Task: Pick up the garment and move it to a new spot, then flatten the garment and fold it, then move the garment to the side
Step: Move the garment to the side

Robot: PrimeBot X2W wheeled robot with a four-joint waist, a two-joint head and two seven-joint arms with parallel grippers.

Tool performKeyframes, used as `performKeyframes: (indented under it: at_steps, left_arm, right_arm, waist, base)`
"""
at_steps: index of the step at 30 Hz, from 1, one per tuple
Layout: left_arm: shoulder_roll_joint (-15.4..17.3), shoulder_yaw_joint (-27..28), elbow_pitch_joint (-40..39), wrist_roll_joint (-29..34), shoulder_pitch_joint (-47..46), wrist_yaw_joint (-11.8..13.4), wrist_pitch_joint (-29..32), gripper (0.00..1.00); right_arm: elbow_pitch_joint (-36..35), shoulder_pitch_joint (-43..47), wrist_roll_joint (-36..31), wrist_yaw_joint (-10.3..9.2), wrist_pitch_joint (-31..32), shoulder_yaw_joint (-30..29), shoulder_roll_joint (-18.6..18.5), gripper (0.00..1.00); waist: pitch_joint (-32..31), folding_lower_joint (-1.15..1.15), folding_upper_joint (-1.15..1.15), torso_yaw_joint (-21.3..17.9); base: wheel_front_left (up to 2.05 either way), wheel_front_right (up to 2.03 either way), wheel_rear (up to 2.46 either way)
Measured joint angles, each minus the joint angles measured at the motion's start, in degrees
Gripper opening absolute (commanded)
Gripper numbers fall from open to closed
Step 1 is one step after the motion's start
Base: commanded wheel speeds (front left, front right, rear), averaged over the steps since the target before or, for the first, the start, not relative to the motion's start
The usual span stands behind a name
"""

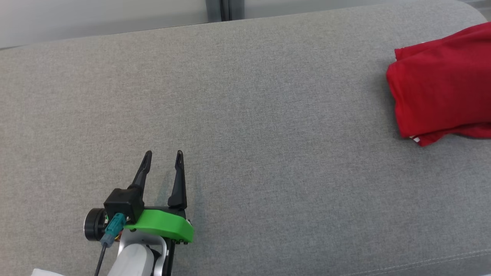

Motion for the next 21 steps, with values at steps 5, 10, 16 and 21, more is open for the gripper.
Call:
performKeyframes:
  at_steps: [5, 10, 16, 21]
  left_arm:
    - [0.5, -0.3, -0.4, 0.5, -0.1, 0.0, 0.0, 1.0]
    - [1.2, -0.8, -1.0, 1.1, -1.1, 0.0, 0.5, 1.0]
    - [2.2, -1.1, -1.7, 1.2, -1.1, 0.1, 1.3, 1.0]
    - [2.3, -1.4, -2.2, 1.2, -0.9, 0.3, 1.7, 1.0]
  right_arm:
    - [1.2, -0.2, -1.8, 0.0, 1.0, -1.9, -2.6, 0.0]
    - [3.0, -0.3, -5.4, 0.0, -0.1, -2.7, -3.7, 0.0]
    - [6.3, -0.7, -11.9, 0.01, -5.2, -6.6, -3.8, 1.0]
    - [10.0, -0.8, -16.8, 0.0, -9.4, -12.1, -3.0, 1.0]
  waist:
    - [1.2, 0.0, 0.0, 0.3]
    - [2.5, 0.0, 0.0, 1.3]
    - [3.6, 0.0, 0.0, 3.1]
    - [3.4, 0.0, 0.0, 4.0]
  base:
    - [0.0, 0.0, 0.0]
    - [0.0, 0.0, 0.0]
    - [0.0, 0.0, 0.0]
    - [0.0, 0.0, 0.0]
